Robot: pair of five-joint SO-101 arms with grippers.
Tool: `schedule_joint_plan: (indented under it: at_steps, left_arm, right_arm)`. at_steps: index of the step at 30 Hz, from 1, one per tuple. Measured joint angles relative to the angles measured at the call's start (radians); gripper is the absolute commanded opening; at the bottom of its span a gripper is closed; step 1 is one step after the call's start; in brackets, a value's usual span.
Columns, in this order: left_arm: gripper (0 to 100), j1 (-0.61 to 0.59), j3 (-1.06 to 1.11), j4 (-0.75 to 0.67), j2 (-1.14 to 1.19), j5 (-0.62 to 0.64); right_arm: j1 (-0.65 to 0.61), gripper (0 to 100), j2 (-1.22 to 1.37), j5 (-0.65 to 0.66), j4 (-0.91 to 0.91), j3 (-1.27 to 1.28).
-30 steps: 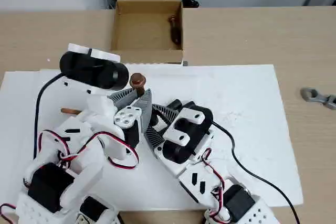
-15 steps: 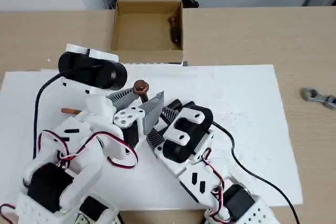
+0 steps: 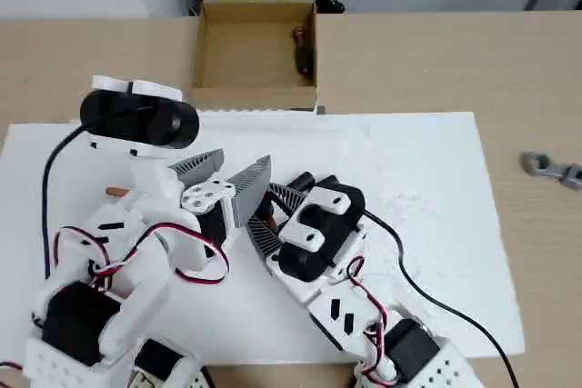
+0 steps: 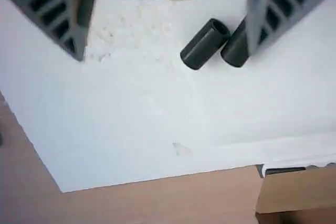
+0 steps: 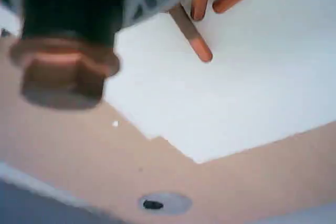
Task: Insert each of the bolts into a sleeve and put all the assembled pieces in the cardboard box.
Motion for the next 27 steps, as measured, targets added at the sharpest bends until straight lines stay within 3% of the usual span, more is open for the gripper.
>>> schedule_joint_plan:
  at_steps: [6, 12, 16, 20, 27]
  left_arm:
    - [16, -0.031, -0.025, 0.000, 0.000, -0.003]
    - [0, -0.229, -0.029, -0.011, 0.000, -0.015]
    - [1, -0.333, -0.023, -0.017, 0.000, -0.101]
    - [1, -0.407, 0.025, -0.018, 0.000, -0.175]
    - [1, -0.529, 0.129, -0.018, 0.000, -0.230]
  right_arm:
    - [0.002, 0.4, 0.012, 0.000, 0.000, -0.002]
    - [0.061, 0.3, 0.201, -0.008, -0.028, -0.057]
    - [0.164, 0.3, 0.436, -0.048, -0.043, -0.250]
    - [0.180, 0.3, 0.678, -0.025, -0.043, -0.430]
    - [0.213, 0.3, 0.911, -0.014, -0.049, -0.473]
